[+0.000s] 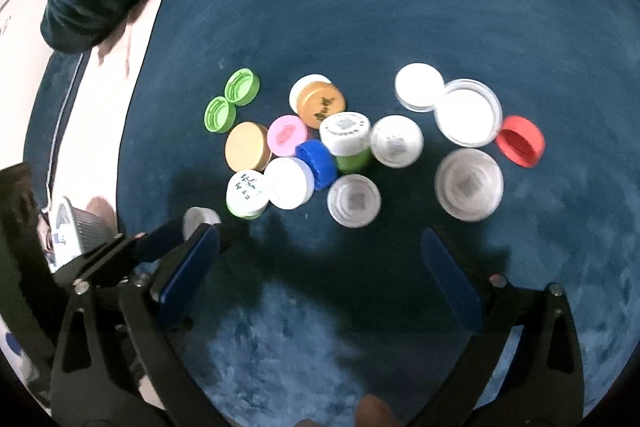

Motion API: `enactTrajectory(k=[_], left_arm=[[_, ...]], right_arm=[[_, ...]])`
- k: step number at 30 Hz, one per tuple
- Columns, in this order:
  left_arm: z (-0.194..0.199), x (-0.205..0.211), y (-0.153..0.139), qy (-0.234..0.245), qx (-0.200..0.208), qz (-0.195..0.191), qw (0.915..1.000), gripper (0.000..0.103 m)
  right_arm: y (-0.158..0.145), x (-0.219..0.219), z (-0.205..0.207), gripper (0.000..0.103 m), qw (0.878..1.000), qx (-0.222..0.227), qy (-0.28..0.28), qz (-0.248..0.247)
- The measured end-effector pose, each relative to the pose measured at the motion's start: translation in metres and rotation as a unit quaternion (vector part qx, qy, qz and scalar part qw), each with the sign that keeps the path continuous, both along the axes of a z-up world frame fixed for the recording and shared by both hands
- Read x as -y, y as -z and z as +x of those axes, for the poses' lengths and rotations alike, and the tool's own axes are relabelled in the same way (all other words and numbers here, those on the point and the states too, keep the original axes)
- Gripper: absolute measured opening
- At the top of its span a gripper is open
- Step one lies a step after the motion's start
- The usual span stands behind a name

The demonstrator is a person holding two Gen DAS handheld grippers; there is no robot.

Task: Organize objects
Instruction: 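Grasp a white cap with the left gripper while the right gripper grasps a QR-printed cap, then carry both held caps over the blue mesh basket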

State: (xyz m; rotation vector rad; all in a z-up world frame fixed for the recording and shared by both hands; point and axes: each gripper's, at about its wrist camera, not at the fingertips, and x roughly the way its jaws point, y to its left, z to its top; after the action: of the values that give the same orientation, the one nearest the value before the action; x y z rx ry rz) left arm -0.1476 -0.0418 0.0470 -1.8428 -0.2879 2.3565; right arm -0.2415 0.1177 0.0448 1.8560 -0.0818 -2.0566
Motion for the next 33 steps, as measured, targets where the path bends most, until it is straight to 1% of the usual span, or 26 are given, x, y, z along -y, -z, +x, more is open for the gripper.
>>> enactTrajectory(k=[1,4,5,6,7,8,9,11,12,17,22,27,30,33], left_arm=[[-0.001,0.001,0.001,-0.002,0.001,0.000,1.0000,0.031],[0.006,0.005,0.002,-0.006,0.004,-0.002,1.0000,0.031],[0.007,0.009,0.001,-0.007,0.004,-0.002,1.0000,0.031],[0.009,0.012,0.000,-0.008,0.004,-0.001,1.0000,0.031],[0.009,0.013,-0.001,-0.008,0.003,-0.001,1.0000,0.031],[0.007,0.013,-0.001,-0.010,0.002,-0.001,0.9999,0.031],[0.005,0.012,-0.002,-0.013,0.001,-0.001,0.9999,0.031],[0.007,0.018,-0.006,-0.023,-0.002,0.004,0.9997,0.031],[0.007,0.015,-0.006,-0.024,-0.003,0.004,0.9997,0.031],[0.013,0.018,-0.019,-0.030,-0.011,0.002,0.9995,0.031],[0.030,0.027,-0.042,-0.037,-0.030,-0.008,0.9988,0.031],[0.051,0.037,-0.062,-0.054,-0.047,-0.018,0.9973,0.031],[0.067,0.052,-0.077,-0.073,-0.060,-0.019,0.9953,0.031],[0.090,0.074,-0.094,-0.091,-0.080,-0.038,0.9920,0.031]], right_arm=[[0.003,0.004,-0.002,0.090,1.000,-0.006,-0.006,0.010],[0.019,0.013,-0.006,0.075,0.999,-0.014,-0.017,0.046],[0.024,0.014,-0.006,0.067,0.998,-0.013,-0.020,0.053],[0.027,0.015,-0.006,0.056,0.997,-0.020,-0.024,0.064],[0.027,0.015,-0.005,0.051,0.997,-0.028,-0.028,0.073],[0.025,0.014,-0.005,0.040,0.996,-0.032,-0.027,0.073],[0.023,0.012,-0.006,0.032,0.997,-0.032,-0.023,0.066],[0.019,0.006,-0.008,0.030,0.998,-0.029,-0.013,0.048],[0.017,0.004,-0.007,0.030,0.999,-0.027,-0.009,0.042],[0.006,-0.003,0.002,0.031,0.999,-0.021,-0.004,0.030],[-0.023,0.004,0.021,0.031,0.999,-0.036,-0.017,0.014],[-0.053,0.026,0.046,0.031,0.997,-0.057,-0.043,-0.008],[-0.067,0.050,0.063,0.031,0.996,-0.064,-0.057,-0.027],[-0.078,0.082,0.083,0.031,0.993,-0.070,-0.082,-0.046]])
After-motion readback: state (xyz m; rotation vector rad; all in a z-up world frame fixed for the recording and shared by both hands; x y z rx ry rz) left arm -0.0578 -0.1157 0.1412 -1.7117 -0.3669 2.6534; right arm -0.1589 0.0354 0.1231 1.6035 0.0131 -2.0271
